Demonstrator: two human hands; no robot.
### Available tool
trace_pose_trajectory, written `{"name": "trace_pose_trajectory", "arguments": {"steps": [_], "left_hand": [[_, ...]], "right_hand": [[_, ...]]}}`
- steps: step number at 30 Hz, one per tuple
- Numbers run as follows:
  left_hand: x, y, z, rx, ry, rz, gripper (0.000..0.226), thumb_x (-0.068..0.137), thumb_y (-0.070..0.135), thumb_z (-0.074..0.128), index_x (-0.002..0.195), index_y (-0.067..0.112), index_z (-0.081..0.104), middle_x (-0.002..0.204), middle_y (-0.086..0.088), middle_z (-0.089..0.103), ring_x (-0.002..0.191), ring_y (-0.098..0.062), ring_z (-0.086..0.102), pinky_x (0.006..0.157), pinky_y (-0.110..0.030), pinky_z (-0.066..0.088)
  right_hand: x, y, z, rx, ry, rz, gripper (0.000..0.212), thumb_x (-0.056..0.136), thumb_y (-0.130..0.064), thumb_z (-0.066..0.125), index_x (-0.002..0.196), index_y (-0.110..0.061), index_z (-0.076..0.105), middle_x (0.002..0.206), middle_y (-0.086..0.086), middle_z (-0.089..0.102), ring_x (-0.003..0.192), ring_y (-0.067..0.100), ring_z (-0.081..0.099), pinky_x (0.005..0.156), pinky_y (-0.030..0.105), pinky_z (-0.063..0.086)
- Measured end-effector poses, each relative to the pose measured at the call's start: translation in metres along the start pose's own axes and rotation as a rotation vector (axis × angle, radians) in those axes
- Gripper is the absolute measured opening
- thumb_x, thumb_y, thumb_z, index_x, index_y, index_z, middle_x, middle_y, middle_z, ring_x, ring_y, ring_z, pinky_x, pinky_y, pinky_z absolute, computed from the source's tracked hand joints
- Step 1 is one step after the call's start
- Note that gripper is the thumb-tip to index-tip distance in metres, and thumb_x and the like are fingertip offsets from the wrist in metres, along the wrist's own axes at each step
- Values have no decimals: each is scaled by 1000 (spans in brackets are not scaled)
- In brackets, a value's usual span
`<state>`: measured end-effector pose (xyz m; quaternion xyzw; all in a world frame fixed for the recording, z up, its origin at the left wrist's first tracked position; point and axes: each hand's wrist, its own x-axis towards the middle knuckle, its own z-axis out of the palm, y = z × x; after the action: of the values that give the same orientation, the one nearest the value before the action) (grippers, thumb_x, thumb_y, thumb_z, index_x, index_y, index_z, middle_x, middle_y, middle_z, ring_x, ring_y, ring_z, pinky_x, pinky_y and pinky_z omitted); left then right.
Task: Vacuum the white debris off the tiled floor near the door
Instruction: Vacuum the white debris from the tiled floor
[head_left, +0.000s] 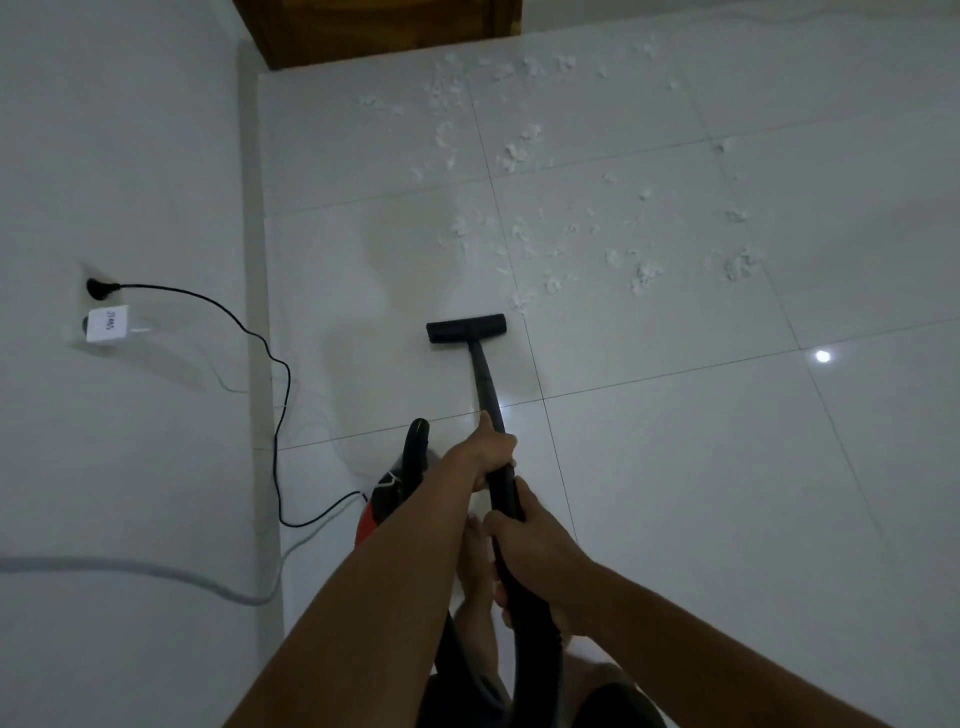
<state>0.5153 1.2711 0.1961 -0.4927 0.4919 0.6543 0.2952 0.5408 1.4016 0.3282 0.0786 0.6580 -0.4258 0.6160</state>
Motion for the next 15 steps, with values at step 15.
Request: {"name": "trace_pose_trajectory", "arguments": {"steps": [15], "left_hand": [[74,-94,77,-136,107,105,91,99,6,44,155,42,-18,74,-10,56,59,-17,52,54,-32,52]], "right_hand": [[46,135,-65,7,-65,-72,68,104,-13,48,158,-47,23,59,3,56,46,13,53,43,26,50]]}}
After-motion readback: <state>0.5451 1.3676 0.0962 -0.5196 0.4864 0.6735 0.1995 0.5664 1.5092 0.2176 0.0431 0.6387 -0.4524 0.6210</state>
